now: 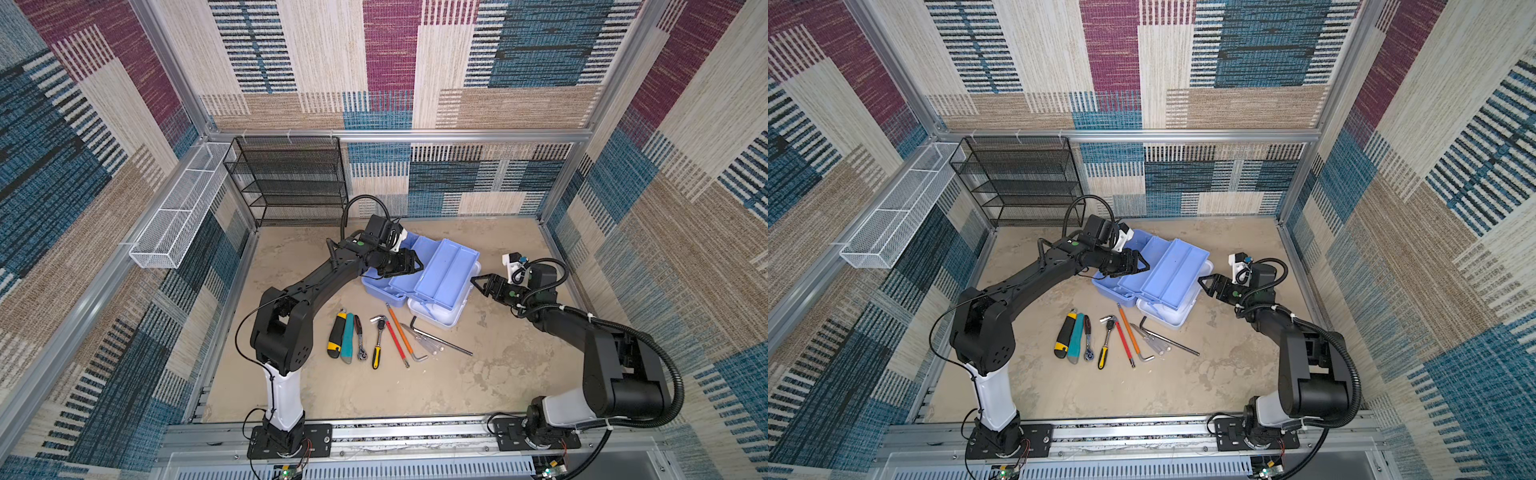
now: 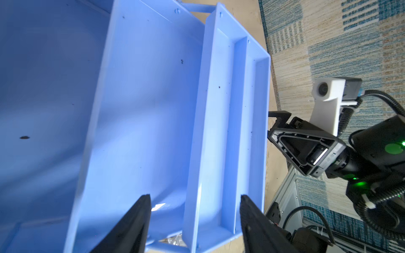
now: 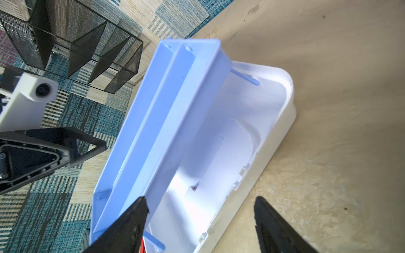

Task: Pack the tool kit

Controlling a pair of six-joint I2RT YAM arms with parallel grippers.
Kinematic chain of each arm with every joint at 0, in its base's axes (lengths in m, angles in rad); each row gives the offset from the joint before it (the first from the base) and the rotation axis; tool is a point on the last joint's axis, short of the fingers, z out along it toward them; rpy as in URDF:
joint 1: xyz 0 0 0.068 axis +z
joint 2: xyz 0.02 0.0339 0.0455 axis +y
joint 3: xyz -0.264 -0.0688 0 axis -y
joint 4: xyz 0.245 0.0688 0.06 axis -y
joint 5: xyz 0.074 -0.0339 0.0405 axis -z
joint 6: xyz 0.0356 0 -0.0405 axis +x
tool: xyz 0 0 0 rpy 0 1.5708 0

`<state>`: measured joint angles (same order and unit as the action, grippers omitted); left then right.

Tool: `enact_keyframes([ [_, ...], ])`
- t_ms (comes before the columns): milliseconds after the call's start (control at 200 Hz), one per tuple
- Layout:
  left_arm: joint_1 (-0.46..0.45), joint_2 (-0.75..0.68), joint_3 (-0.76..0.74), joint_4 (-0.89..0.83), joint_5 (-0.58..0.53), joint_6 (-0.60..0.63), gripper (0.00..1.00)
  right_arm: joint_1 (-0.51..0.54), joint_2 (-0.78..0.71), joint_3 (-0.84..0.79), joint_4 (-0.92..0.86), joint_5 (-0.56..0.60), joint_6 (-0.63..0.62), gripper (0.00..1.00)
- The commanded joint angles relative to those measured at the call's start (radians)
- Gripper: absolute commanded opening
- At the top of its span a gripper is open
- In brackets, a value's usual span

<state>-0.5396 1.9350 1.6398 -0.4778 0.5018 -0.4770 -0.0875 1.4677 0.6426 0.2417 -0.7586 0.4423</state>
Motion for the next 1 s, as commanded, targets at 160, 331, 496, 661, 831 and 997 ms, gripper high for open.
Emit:
enact_keyframes([
  [160, -0.02, 0.036, 0.005, 0.061, 0.047, -0.013, 0.61, 0.001, 0.021, 0.033, 0.072, -0.074, 0.069, 0.62],
  [331, -0.034, 0.058, 0.02, 0.072, 0.053, -0.024, 0.6, 0.003, 0.044, 0.06, 0.056, -0.113, 0.062, 0.59],
  [496, -0.05, 0.089, 0.052, 0.092, 0.064, -0.043, 0.57, 0.009, 0.077, 0.08, 0.054, -0.122, 0.065, 0.58],
  [661, -0.061, 0.128, 0.099, 0.095, 0.067, -0.059, 0.56, 0.012, 0.125, 0.113, 0.051, -0.136, 0.067, 0.55],
  [831, -0.066, 0.17, 0.141, 0.098, 0.069, -0.073, 0.55, 0.014, 0.173, 0.154, 0.047, -0.154, 0.066, 0.47],
  [997, -0.076, 0.205, 0.182, 0.099, 0.069, -0.083, 0.56, 0.012, 0.206, 0.199, 0.024, -0.147, 0.049, 0.41],
])
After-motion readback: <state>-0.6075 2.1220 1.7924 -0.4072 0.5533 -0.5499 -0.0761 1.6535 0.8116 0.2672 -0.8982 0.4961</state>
